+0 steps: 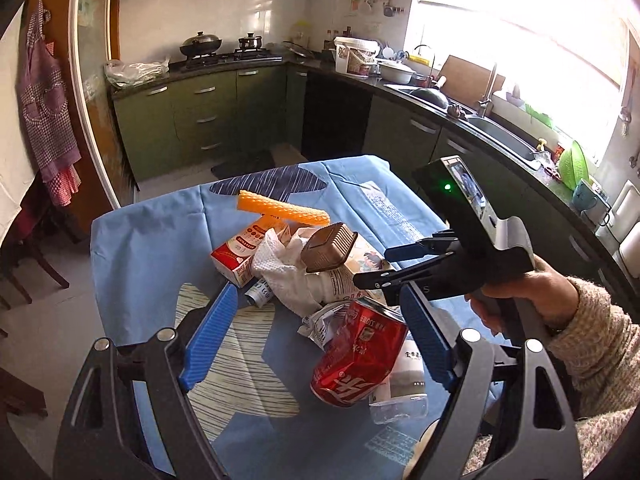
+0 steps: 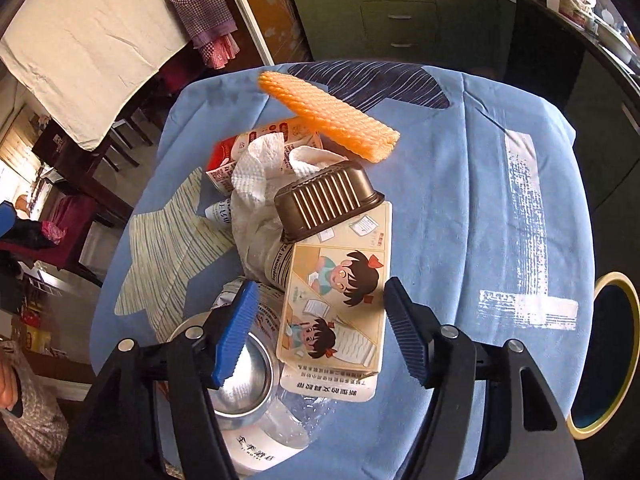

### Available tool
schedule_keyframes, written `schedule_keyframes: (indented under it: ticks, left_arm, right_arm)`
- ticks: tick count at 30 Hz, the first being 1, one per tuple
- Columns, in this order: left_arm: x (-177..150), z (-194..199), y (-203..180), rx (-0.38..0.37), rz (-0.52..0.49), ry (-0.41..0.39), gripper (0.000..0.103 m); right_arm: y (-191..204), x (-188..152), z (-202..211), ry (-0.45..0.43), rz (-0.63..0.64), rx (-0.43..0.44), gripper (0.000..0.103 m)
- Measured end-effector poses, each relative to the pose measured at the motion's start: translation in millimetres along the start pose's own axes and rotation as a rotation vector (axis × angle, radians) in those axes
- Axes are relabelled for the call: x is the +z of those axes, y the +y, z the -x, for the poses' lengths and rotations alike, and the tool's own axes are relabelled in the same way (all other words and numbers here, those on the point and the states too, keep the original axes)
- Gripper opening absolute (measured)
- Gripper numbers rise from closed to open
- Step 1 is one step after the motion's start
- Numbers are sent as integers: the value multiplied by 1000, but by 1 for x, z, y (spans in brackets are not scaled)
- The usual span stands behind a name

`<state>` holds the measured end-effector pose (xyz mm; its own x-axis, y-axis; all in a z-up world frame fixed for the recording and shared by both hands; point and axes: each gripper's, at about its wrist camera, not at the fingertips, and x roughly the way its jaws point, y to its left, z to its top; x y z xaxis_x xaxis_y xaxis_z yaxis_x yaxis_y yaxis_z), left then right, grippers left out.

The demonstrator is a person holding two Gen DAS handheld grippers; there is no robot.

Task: Collect trash
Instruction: 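Grasp the white paper box with the right gripper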

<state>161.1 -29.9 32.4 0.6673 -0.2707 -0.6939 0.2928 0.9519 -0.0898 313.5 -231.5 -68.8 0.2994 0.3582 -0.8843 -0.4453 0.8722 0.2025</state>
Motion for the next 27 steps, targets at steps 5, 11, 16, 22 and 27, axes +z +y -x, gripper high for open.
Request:
schedule_keyframes:
  ticks: [5, 11, 16, 22, 27]
  left_arm:
    - [-3, 2, 0, -13, -2, -2, 79]
    - [-7, 2, 2, -19, -4, 1, 79]
    - [-8, 2, 0, -22, -15, 6, 79]
    - [-7, 2, -6, -26, -31, 12, 80]
    - [-5, 0, -10, -29, -38, 19, 81]
  right_arm:
    - [0, 1, -10, 19, 16, -71, 66]
    - [-9, 0, -9, 14, -1, -78, 68]
    - [-32, -1, -5, 11, -61, -25, 69]
    - [-44, -10, 3, 10, -44, -43, 64]
    - [-25, -22, 2, 25, 73, -121, 52]
